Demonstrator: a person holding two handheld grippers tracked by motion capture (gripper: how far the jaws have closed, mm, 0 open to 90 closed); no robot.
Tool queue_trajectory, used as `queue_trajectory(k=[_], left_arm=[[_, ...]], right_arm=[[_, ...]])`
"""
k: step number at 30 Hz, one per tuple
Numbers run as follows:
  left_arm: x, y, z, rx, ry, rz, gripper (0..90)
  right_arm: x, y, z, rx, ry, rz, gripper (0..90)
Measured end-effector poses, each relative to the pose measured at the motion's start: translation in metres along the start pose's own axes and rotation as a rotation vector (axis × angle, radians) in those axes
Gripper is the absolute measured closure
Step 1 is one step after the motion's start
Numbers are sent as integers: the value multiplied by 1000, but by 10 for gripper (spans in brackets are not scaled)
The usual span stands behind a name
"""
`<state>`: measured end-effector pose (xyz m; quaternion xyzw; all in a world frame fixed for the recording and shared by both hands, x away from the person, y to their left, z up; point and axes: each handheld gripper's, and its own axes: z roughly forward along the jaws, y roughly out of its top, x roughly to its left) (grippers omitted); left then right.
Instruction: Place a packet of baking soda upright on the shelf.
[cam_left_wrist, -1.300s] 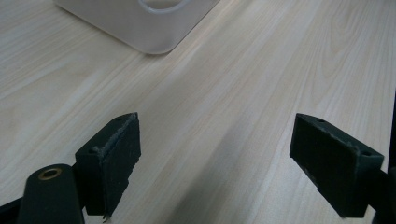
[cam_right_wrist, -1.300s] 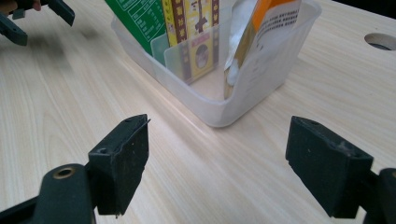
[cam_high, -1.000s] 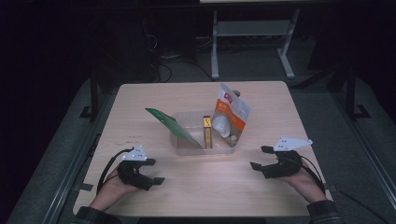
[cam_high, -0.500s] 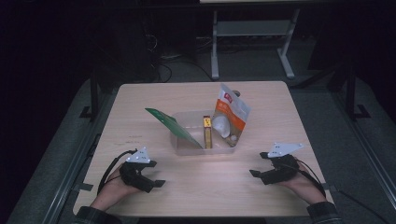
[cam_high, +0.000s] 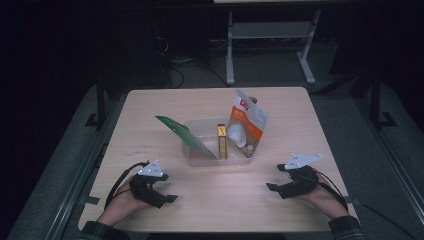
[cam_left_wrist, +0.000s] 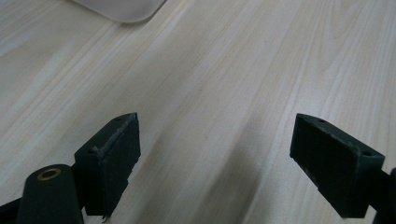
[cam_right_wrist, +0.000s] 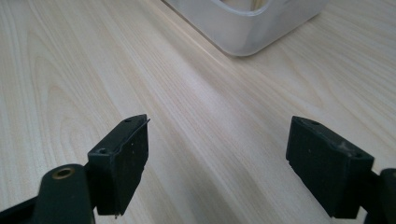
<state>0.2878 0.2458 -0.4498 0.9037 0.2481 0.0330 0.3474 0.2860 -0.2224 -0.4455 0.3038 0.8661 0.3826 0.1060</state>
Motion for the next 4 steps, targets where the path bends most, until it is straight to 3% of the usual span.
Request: queue_trajectory(k=[4], left_arm=[[0, 0, 0, -1, 1, 2, 155]], right_arm=[[0, 0, 0, -3, 2, 1, 205]])
